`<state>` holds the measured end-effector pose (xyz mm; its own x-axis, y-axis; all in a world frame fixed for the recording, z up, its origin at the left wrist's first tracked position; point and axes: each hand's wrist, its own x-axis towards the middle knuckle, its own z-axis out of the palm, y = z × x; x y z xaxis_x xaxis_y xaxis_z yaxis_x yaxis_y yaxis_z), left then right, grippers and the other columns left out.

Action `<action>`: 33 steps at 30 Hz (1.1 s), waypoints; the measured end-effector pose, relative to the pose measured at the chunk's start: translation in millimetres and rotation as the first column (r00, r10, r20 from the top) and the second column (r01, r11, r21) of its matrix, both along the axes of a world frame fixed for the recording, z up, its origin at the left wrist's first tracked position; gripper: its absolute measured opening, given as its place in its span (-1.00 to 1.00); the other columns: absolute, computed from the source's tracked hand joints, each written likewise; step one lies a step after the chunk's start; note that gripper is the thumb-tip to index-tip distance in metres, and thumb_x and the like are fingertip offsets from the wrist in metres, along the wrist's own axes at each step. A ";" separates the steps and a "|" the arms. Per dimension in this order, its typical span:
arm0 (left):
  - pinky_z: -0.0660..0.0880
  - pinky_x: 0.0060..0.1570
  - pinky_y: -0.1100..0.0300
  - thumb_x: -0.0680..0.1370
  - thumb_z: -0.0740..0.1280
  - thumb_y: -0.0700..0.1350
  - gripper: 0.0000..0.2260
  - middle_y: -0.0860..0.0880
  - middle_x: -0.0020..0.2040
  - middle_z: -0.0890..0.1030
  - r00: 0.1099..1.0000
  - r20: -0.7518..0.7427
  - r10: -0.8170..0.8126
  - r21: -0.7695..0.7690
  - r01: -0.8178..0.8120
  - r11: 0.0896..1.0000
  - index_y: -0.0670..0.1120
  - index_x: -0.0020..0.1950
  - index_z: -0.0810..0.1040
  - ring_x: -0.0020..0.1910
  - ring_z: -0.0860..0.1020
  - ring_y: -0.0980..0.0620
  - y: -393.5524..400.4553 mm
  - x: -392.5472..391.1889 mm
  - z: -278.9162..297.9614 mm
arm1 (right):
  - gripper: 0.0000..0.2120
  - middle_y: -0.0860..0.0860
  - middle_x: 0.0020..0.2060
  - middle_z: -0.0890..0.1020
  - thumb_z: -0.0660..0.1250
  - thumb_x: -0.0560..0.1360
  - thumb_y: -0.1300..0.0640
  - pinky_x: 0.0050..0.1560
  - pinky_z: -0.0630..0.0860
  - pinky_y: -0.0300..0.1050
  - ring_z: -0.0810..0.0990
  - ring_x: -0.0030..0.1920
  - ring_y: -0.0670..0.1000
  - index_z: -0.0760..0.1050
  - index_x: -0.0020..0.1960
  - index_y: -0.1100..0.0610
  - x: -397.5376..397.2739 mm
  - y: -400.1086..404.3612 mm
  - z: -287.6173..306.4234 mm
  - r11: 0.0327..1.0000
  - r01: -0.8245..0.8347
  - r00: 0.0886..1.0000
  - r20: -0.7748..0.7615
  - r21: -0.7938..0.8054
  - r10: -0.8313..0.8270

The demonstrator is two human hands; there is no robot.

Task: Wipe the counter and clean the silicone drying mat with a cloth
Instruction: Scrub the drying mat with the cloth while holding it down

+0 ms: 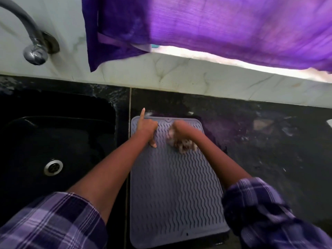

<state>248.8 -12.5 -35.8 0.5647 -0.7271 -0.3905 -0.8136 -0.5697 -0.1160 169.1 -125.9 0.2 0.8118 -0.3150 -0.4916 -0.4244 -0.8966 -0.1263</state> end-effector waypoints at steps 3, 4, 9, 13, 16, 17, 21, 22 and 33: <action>-0.32 0.48 -0.18 0.35 0.40 0.31 -0.46 0.02 0.11 0.65 1.000 -0.011 0.015 0.002 -0.015 1.000 -0.02 0.17 0.59 0.27 0.52 0.02 0.7 -0.5 -1.1 | -0.77 0.18 0.04 0.63 0.33 0.47 0.22 0.10 0.52 -0.02 0.59 0.02 0.14 0.55 0.12 0.20 22.3 -1.4 -6.7 0.995 0.041 0.964 0.265 -0.094 -0.015; -0.31 0.48 -0.19 0.35 0.40 0.32 -0.45 0.02 0.12 0.65 1.000 -0.005 0.018 0.009 -0.017 1.000 -0.02 0.18 0.58 0.28 0.51 0.02 0.9 -1.4 -0.8 | -0.76 0.19 0.08 0.61 0.29 0.49 0.23 0.15 0.49 0.01 0.57 0.08 0.17 0.54 0.14 0.21 23.3 4.0 -15.2 0.990 0.022 0.958 0.286 -0.140 0.019; -0.32 0.45 -0.22 0.34 0.40 0.33 -0.41 0.01 0.11 0.64 0.999 0.011 0.034 0.027 -0.034 0.999 -0.03 0.20 0.56 0.26 0.52 0.02 1.5 -1.5 -1.8 | -0.78 0.17 0.14 0.58 0.24 0.54 0.22 0.22 0.41 -0.04 0.52 0.18 0.14 0.50 0.15 0.24 -16.4 21.0 -35.0 0.981 -0.073 0.959 0.257 -0.179 0.118; -0.32 0.42 -0.28 0.33 0.40 0.34 -0.35 -0.01 0.17 0.61 0.999 -0.020 0.048 0.008 -0.047 0.999 -0.05 0.26 0.51 0.31 0.48 -0.04 3.8 -2.3 0.6 | -0.75 0.16 0.13 0.59 0.31 0.50 0.23 0.24 0.47 -0.03 0.56 0.16 0.12 0.51 0.18 0.22 -61.6 32.2 -21.9 0.984 -0.178 0.983 -0.038 -0.006 0.178; -0.32 0.44 -0.27 0.35 0.40 0.32 -0.39 0.00 0.19 0.60 0.998 -0.038 0.048 -0.006 -0.048 0.999 -0.04 0.25 0.53 0.32 0.47 -0.02 5.1 -3.1 0.9 | -0.77 0.14 0.05 0.63 0.34 0.47 0.20 0.18 0.51 -0.04 0.58 0.09 0.09 0.55 0.12 0.19 -53.2 22.3 -3.8 0.983 -0.161 0.984 -0.065 0.084 0.167; -0.32 0.45 -0.27 0.35 0.40 0.32 -0.40 0.01 0.19 0.61 0.998 -0.036 0.049 -0.015 -0.049 0.999 -0.03 0.24 0.53 0.32 0.47 -0.01 4.9 -2.9 1.3 | -0.79 0.13 0.02 0.62 0.34 0.47 0.20 0.13 0.51 -0.08 0.58 0.05 0.07 0.55 0.09 0.17 -44.2 16.8 -0.9 0.991 -0.108 0.994 0.028 0.076 0.106; -0.31 0.46 -0.25 0.35 0.40 0.31 -0.43 0.02 0.14 0.64 0.998 -0.028 0.057 0.002 -0.057 0.998 -0.01 0.22 0.56 0.31 0.49 0.01 4.7 -3.9 -1.5 | -0.82 0.13 0.04 0.58 0.30 0.48 0.18 0.14 0.44 -0.06 0.53 0.08 0.08 0.56 0.07 0.16 -21.2 15.8 -24.1 0.984 -0.019 0.930 0.359 -0.176 0.083; -0.31 0.46 -0.25 0.35 0.40 0.30 -0.44 0.02 0.13 0.64 0.998 -0.020 0.057 0.003 -0.057 0.998 -0.01 0.21 0.57 0.31 0.49 0.01 3.9 -3.5 -2.2 | -0.79 0.14 0.08 0.57 0.28 0.51 0.16 0.19 0.42 -0.04 0.51 0.13 0.10 0.56 0.12 0.16 -21.5 21.0 -32.7 0.976 -0.042 0.925 0.362 -0.215 0.119; -0.24 0.49 -0.16 0.45 0.39 0.18 -0.58 -0.04 0.13 0.62 0.988 0.148 -0.033 -0.021 0.036 0.999 -0.07 0.17 0.59 0.30 0.49 -0.04 10.8 -25.9 -7.1 | -0.75 0.17 0.16 0.55 0.23 0.52 0.26 0.17 0.42 -0.05 0.49 0.18 0.14 0.49 0.19 0.25 -132.8 39.7 -40.9 0.978 -0.195 0.963 0.176 -0.071 0.205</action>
